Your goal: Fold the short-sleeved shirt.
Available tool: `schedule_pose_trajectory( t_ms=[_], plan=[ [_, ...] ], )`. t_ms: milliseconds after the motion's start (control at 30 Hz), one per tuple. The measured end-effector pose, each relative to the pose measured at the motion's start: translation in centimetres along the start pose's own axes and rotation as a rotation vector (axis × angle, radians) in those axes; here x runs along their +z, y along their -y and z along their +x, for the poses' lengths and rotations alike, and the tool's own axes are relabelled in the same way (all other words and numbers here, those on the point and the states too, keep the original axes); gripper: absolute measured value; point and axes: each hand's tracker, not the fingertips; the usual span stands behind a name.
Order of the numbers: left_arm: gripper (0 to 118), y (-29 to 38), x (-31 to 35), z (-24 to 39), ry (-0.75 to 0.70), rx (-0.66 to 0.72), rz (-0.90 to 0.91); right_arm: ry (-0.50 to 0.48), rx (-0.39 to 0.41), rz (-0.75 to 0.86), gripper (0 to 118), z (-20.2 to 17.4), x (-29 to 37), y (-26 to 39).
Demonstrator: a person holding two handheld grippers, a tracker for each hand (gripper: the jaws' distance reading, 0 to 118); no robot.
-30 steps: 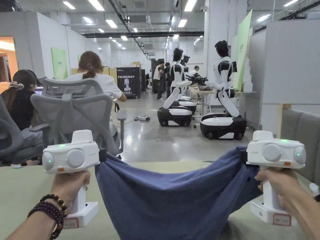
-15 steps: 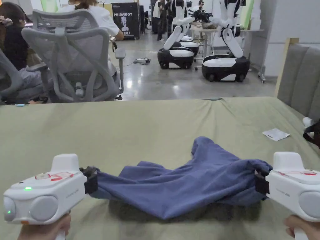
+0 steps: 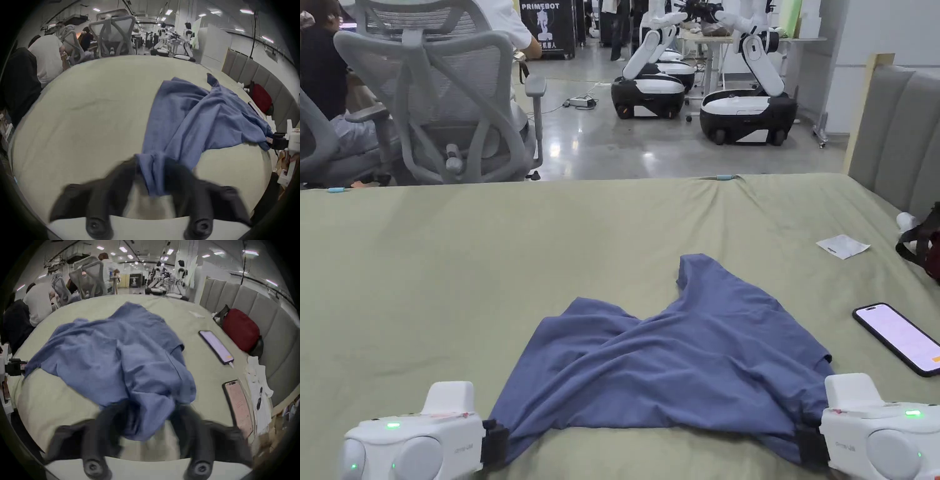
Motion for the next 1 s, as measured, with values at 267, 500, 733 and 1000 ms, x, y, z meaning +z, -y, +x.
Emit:
schedule_pose_trajectory(
  t_ms=[267,500,733,1000],
  plan=[
    [86,1.0,8.8,-1.8,0.0,0.069,0.236,-0.077,-0.105,0.308,70,0.7,8.4,0.4],
    [2,1.8,8.9,-1.1,-0.04,0.043,0.251,-0.072,-0.123,0.343,0,0.3,9.1,0.6],
    [96,2.1,4.0,0.7,-0.023,-0.024,0.139,-0.086,-0.119,0.305,0,0.4,8.6,1.1],
    [14,1.9,-0.8,0.7,-0.045,-0.046,-0.006,-0.077,-0.126,0.264,0,1.2,7.9,1.5]
  ],
)
